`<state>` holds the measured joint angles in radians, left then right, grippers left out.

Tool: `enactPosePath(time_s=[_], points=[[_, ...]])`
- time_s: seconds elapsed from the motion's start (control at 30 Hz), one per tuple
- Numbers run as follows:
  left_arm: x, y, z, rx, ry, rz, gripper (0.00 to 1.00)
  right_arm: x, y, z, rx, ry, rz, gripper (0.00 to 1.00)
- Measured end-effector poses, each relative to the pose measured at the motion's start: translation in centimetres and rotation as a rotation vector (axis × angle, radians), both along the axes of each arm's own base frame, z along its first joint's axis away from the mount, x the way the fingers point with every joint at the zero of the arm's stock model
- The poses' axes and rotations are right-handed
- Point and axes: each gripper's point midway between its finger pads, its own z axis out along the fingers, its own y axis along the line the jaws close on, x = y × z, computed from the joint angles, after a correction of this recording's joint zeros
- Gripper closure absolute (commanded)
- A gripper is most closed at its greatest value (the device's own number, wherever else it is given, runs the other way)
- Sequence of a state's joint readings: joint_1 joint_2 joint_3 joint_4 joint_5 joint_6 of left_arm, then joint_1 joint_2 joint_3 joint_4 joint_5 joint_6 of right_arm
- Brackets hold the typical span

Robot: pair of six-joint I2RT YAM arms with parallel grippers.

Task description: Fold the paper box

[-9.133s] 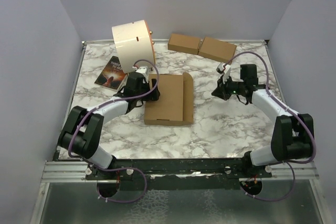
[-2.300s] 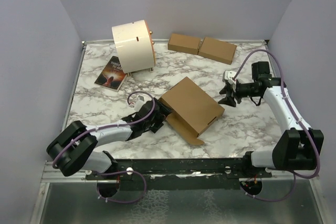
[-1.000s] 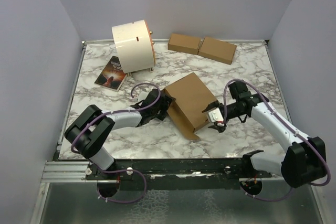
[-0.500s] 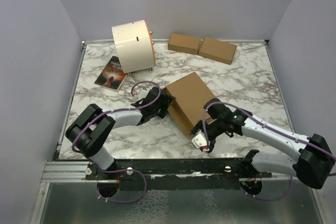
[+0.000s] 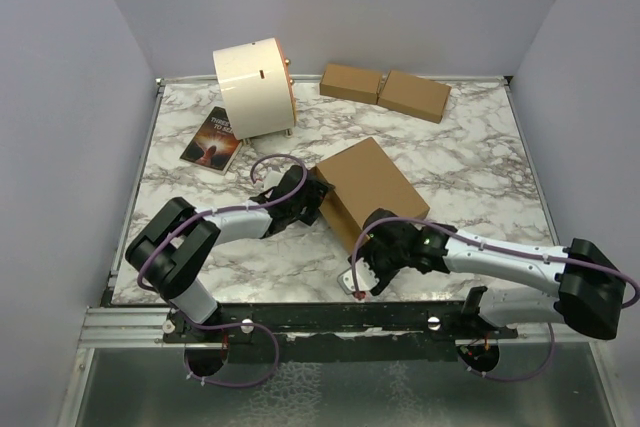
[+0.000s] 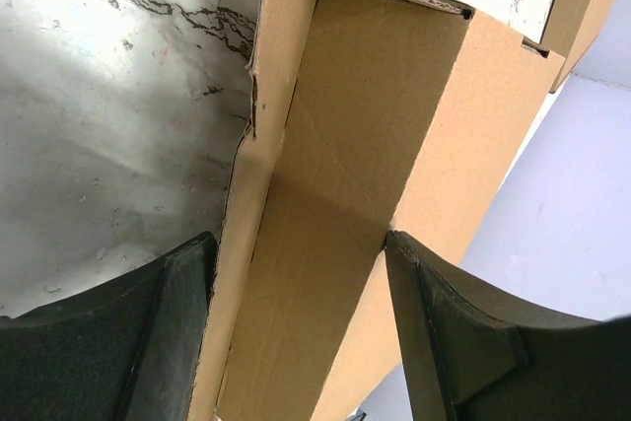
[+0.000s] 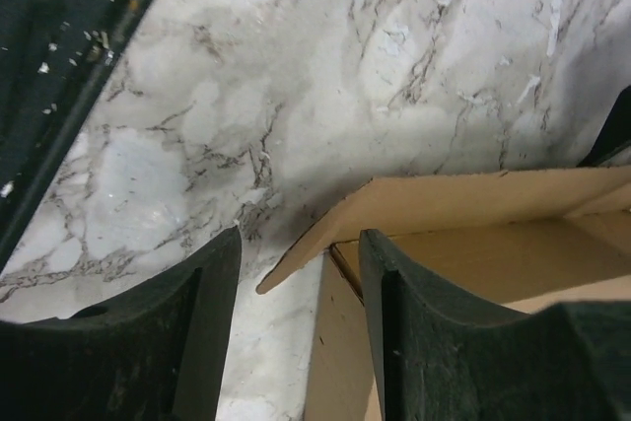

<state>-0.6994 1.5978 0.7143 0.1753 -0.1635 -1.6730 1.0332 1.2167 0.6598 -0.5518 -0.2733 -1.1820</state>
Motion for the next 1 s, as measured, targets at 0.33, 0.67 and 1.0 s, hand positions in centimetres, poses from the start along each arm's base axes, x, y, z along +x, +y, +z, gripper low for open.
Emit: enactPosePath(time_s=[0.33, 0.67, 1.0], points=[[0.1, -0.2, 0.1, 0.002, 0.0, -0.004, 0.32, 1.0, -0.8, -1.2, -0.048, -0.029, -0.065, 0.63], [0.2, -0.2, 0.0, -0.004, 0.005, -0.006, 0.32, 1.2, -0.6, -1.4, -0.067, -0.023, -0.066, 0.81], [0.5, -0.5, -0.1, -0.008, -0.004, -0.016, 0.34, 2.2, 0.2, -0.5, -0.085, -0.039, -0.069, 0.92]])
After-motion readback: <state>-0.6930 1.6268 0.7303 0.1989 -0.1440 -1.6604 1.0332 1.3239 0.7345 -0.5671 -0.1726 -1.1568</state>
